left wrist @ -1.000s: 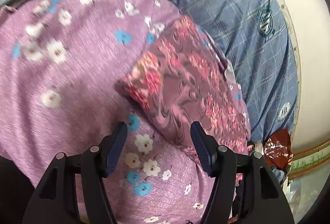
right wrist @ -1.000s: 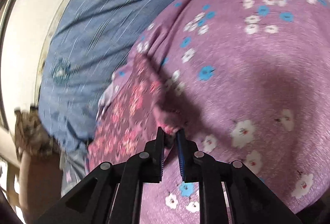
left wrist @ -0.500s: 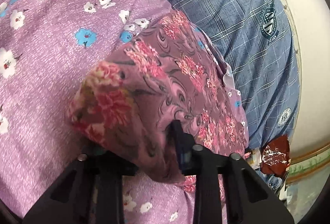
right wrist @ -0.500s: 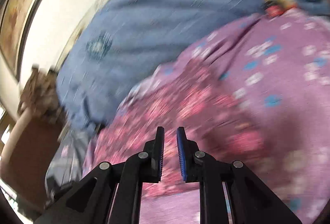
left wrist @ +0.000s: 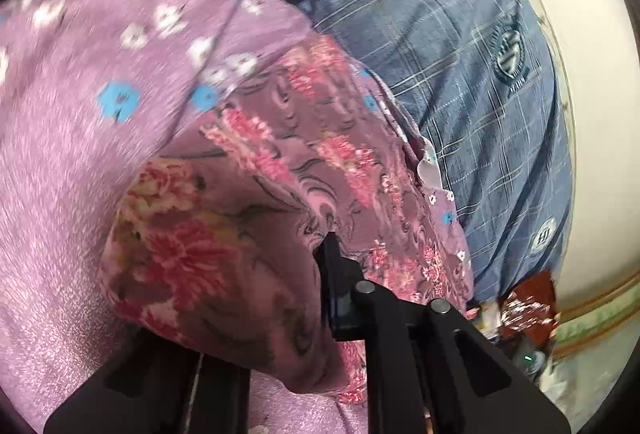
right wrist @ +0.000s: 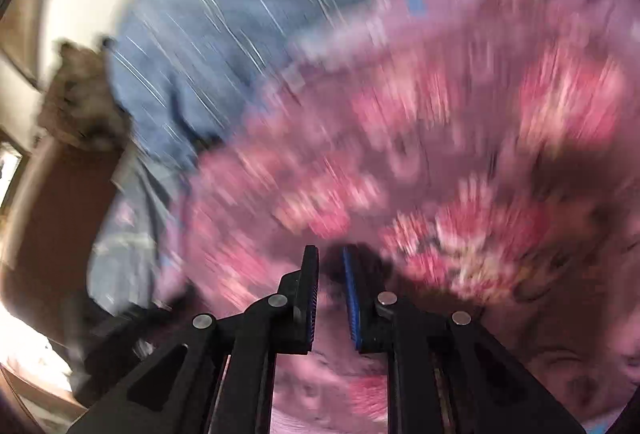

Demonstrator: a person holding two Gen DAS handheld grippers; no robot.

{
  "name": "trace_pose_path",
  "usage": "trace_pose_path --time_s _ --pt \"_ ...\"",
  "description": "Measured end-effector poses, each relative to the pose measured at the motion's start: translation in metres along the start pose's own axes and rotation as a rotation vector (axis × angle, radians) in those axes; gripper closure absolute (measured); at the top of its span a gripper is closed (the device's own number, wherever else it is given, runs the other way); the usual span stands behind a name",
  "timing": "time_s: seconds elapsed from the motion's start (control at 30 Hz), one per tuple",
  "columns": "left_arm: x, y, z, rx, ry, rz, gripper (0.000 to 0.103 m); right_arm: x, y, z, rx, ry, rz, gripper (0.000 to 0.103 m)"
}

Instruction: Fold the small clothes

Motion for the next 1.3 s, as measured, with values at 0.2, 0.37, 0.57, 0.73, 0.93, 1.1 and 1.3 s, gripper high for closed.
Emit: trace_pose_path --time_s 0.2,0.37,0.57,0.73,0.93,1.1,1.3 --pt "-0.024 0.069 0.008 0.258 0.084 0.012 0.097 -0.028 0.027 -0.005 0.127 0.008 -0.114 0.085" --pt "-0.032 0.142 0.045 0.522 0.109 0.036 0.098 -0.095 0.061 -0.020 0.165 0.204 -0.052 0.080" --pt "-0.003 0.217 0.129 0.806 0.032 0.048 0.098 -0.154 0.122 -0.031 0.269 0.373 0.008 0.079" --pt "0.056 0.239 0.205 0.940 -0.103 0.011 0.097 -0.192 0.177 -0.030 0.338 0.445 0.109 0.076" --pt "0.108 0.218 0.239 0.927 -0.284 -0.081 0.073 -0.215 0.213 -0.026 0.412 0.473 0.157 0.065" --pt "0.047 0.229 0.217 0.947 -0.206 0.057 0.026 -0.208 0.203 -0.031 0.380 0.459 0.140 0.064" --pt "0.011 0.208 0.164 0.933 -0.044 -0.066 0.022 -0.218 0.135 -0.036 0.135 0.538 0.019 0.065"
Point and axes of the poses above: each gripper's, at about its wrist camera, not at the fingertips, and x roughly the way its jaws point, y to its right, z to its underside, the point moved 3 cm from there along x, roughly the way its jaws point, and after that the axes turned 8 degrees about -x, right-handed, at the moved point
